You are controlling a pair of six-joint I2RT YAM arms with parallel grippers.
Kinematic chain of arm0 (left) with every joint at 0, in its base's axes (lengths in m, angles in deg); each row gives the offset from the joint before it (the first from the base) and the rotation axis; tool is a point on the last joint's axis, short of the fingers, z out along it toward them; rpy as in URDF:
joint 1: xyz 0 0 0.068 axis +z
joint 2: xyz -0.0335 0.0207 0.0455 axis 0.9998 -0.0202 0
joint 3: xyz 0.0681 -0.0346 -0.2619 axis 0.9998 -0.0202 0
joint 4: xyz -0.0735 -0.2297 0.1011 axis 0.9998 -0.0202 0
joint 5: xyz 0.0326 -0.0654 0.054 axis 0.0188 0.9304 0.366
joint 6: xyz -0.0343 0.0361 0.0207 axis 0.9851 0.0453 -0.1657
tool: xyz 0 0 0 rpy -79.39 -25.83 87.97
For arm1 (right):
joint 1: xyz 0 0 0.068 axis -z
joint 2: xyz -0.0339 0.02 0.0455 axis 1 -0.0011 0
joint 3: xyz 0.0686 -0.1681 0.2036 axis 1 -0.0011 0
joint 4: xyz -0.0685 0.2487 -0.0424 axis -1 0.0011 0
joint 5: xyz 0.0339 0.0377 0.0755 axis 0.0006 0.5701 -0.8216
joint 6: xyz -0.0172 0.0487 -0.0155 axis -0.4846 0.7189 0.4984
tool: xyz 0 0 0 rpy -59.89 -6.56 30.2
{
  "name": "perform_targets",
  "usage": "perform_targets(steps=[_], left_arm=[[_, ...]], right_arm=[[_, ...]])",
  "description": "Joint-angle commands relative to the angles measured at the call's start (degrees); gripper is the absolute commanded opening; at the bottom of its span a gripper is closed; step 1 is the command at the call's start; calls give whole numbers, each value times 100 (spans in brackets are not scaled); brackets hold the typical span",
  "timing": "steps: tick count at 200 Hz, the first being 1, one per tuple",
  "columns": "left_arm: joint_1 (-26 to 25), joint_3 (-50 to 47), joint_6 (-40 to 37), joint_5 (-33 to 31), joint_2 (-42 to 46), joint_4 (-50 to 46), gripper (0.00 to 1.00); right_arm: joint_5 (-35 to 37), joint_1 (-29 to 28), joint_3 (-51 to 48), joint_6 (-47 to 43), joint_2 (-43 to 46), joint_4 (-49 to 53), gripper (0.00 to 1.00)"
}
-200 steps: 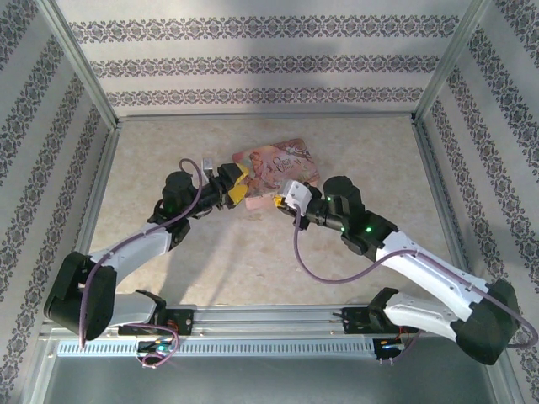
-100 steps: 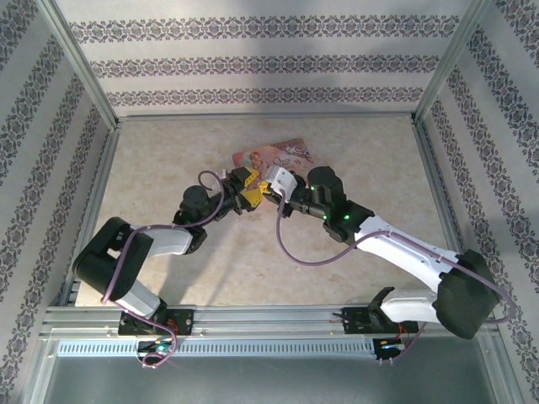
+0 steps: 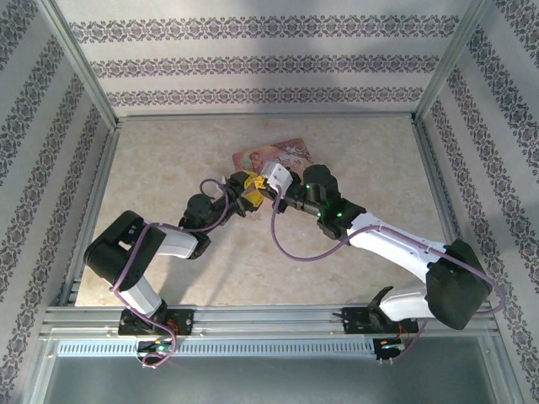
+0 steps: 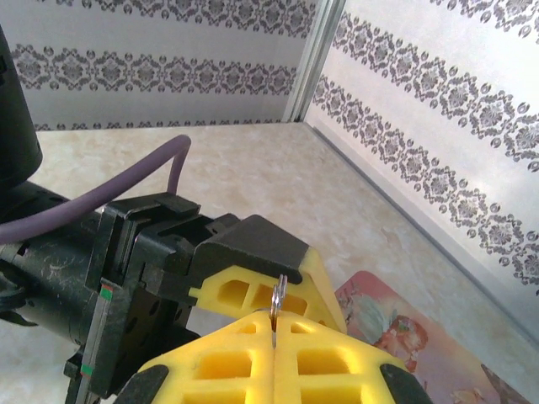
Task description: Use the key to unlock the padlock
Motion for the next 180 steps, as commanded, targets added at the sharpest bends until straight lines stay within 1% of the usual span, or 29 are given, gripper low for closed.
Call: perform_targets(steps=[1, 48, 112, 180], left_arm=[[-62, 45, 169, -152, 30, 489, 55], [-72, 46, 250, -274, 50, 488, 52], [-98, 38, 284, -347, 61, 480, 48], [-107, -28, 233, -421, 77, 485, 31]], right_arm=[[-18, -12, -148, 165, -64, -334, 0], [30, -10, -390, 319, -168, -566, 0], [26, -17, -417, 398, -324, -664, 0], [135, -17, -636, 457, -128, -639, 0]])
